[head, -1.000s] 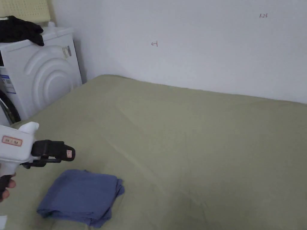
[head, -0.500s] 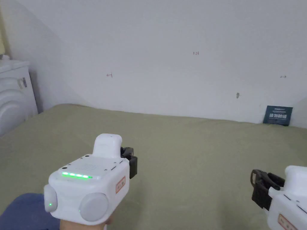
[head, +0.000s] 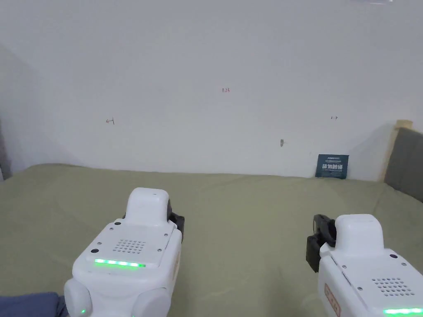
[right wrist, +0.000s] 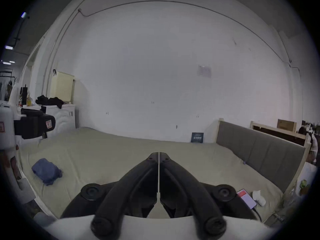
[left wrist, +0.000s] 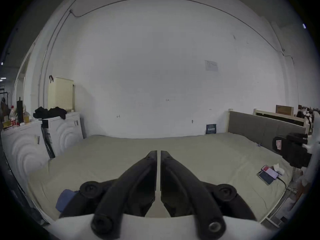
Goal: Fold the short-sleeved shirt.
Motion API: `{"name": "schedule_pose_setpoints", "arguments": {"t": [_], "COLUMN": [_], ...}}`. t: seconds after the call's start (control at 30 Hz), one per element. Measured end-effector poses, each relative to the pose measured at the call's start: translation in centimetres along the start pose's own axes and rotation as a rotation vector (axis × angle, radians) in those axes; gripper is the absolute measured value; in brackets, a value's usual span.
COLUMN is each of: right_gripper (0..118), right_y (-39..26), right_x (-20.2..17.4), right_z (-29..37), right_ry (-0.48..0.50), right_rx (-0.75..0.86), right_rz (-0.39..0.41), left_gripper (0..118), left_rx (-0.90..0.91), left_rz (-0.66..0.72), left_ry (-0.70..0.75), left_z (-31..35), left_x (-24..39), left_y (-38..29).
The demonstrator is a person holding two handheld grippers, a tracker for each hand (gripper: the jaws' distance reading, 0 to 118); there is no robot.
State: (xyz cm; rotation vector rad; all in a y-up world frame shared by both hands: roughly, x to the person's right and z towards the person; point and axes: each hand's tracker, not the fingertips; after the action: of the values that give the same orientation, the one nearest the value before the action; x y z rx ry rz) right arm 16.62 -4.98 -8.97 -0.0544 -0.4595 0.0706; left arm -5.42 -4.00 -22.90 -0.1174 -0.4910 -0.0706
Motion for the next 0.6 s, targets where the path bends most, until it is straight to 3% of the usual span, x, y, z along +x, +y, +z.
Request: {"name": "schedule_pose_setpoints", "arguments": {"t": [0.37, 0.43, 0.47, 0.5, 0.53, 0.57, 0.6], "right_gripper": [5, 11, 24, 58, 88, 111, 118], "right_y": [0.28, 0.02, -0.17, -0.14, -0.13, -0.20, -0.26], "right_x": [0.37, 0.59, 0.75, 0.69, 0.64, 0.68, 0.74], "right_z": [-0.70, -1.01, -0.93, -0.75, -0.78, -0.85, -0.94], "right_ry": [-0.017, -0.044, -0.039, -0.040, -0.047, -0.051, -0.053], "right_rx": [-0.006, 0.002, 0.007, 0.018, 0.017, 0.014, 0.010], "right_rz": [-0.011, -0.025, -0.035, -0.035, -0.034, -0.034, -0.033], "left_gripper": [4, 5, 14, 42, 79, 109, 118], "left_rx": [-0.015, -0.029, -0.011, -0.009, -0.006, -0.003, -0.001], "left_rz": [-0.007, -0.006, -0.013, -0.019, -0.024, -0.024, -0.023], "left_ry": [0.031, 0.036, 0.042, 0.047, 0.054, 0.051, 0.054], "left_z": [-0.35, -0.82, -0.40, -0.29, -0.27, -0.23, -0.30], "left_x": [-0.17, -0.20, -0.31, -0.07, 0.00, -0.04, -0.05], "left_y": [0.07, -0.19, -0.28, -0.09, 0.06, 0.18, 0.12]}}
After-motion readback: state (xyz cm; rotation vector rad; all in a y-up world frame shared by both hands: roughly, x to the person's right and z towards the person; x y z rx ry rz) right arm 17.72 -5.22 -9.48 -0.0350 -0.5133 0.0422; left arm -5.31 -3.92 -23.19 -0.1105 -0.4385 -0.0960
